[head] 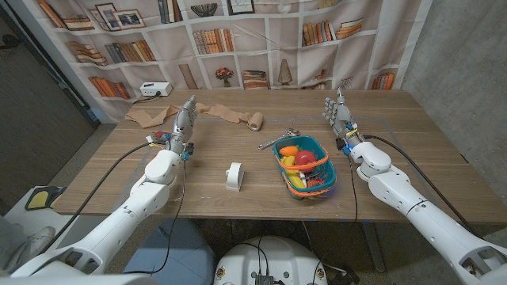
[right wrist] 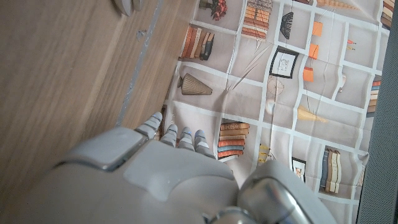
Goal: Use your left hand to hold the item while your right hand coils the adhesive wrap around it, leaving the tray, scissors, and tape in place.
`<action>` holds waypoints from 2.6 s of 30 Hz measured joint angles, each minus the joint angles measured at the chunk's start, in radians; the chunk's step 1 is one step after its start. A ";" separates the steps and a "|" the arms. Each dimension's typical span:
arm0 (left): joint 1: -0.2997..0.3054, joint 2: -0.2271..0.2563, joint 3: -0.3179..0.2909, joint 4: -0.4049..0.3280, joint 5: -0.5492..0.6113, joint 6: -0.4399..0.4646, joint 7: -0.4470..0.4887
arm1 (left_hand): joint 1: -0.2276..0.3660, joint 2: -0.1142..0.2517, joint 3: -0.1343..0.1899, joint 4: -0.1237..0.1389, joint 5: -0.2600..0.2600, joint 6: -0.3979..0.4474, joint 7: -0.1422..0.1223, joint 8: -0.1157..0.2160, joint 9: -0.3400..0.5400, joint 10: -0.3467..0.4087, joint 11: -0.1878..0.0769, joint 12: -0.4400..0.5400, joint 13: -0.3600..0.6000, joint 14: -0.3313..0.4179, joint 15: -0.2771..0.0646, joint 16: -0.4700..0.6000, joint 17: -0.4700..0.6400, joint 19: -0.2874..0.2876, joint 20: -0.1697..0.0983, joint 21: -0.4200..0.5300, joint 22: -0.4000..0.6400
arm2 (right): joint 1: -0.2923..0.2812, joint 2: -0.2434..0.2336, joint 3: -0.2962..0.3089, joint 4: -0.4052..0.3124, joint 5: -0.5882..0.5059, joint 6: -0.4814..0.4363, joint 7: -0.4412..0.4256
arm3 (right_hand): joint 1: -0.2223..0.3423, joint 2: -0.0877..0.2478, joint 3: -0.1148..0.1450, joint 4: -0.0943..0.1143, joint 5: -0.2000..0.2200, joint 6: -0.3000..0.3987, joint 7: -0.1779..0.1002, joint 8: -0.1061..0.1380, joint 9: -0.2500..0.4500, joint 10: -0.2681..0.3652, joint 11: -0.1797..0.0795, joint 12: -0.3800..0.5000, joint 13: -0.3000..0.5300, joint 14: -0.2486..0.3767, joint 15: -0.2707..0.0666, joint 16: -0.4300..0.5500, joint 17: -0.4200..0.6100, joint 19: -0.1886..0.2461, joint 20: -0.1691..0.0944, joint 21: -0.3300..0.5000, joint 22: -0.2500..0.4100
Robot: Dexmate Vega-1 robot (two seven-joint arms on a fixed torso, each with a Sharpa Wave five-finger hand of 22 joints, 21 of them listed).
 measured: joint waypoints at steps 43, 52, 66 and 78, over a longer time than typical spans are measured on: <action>0.041 0.088 0.026 -0.140 0.422 0.139 0.359 | 0.004 0.004 0.004 -0.004 0.000 0.023 0.002 0.005 0.000 0.000 0.000 0.000 0.000 -0.019 -0.020 -0.012 0.000 -0.027 -0.034 -0.006 0.000 | 0.018 -0.033 0.012 0.072 -0.008 0.056 0.083 | 0.008 0.000 -0.004 -0.013 -0.004 -0.002 -0.009 0.000 0.000 -0.006 -0.009 -0.004 -0.003 -0.002 -0.009 -0.005 0.000 -0.009 -0.009 -0.004 0.000; 0.041 0.103 0.033 -0.161 0.485 0.176 0.405 | 0.009 -0.001 0.004 -0.004 0.000 0.023 0.002 0.005 0.000 0.000 0.000 0.000 0.000 -0.016 -0.023 -0.012 0.000 -0.032 -0.040 -0.009 0.000 | 0.036 -0.037 0.009 0.104 -0.011 0.073 0.115 | 0.016 0.000 -0.004 -0.013 -0.004 -0.002 -0.010 0.000 0.000 -0.014 -0.009 -0.008 -0.003 -0.002 -0.009 -0.005 0.000 -0.022 -0.008 -0.008 0.000; 0.038 0.125 0.041 -0.188 0.563 0.241 0.457 | 0.014 0.003 0.004 -0.004 0.000 0.030 -0.005 0.005 0.000 0.007 -0.007 0.000 0.000 -0.016 -0.023 -0.004 0.000 -0.032 -0.039 -0.009 0.000 | 0.051 -0.052 0.009 0.135 -0.023 0.088 0.139 | 0.016 0.000 -0.004 -0.013 -0.004 -0.007 -0.015 0.000 0.000 -0.016 -0.009 -0.008 -0.003 -0.002 -0.009 -0.005 0.000 -0.029 -0.014 -0.008 0.000; 0.024 0.152 0.058 -0.200 0.634 0.296 0.492 | 0.013 0.003 0.008 -0.008 0.000 0.030 -0.005 0.005 0.000 0.007 -0.007 0.000 0.000 -0.016 -0.023 -0.004 0.000 -0.036 -0.036 -0.009 0.000 | 0.065 -0.055 0.012 0.162 -0.014 0.094 0.163 | 0.016 0.000 -0.004 -0.013 -0.004 -0.007 -0.015 0.000 0.000 -0.016 -0.009 -0.008 -0.003 -0.002 -0.009 -0.005 0.000 -0.029 -0.014 -0.008 0.000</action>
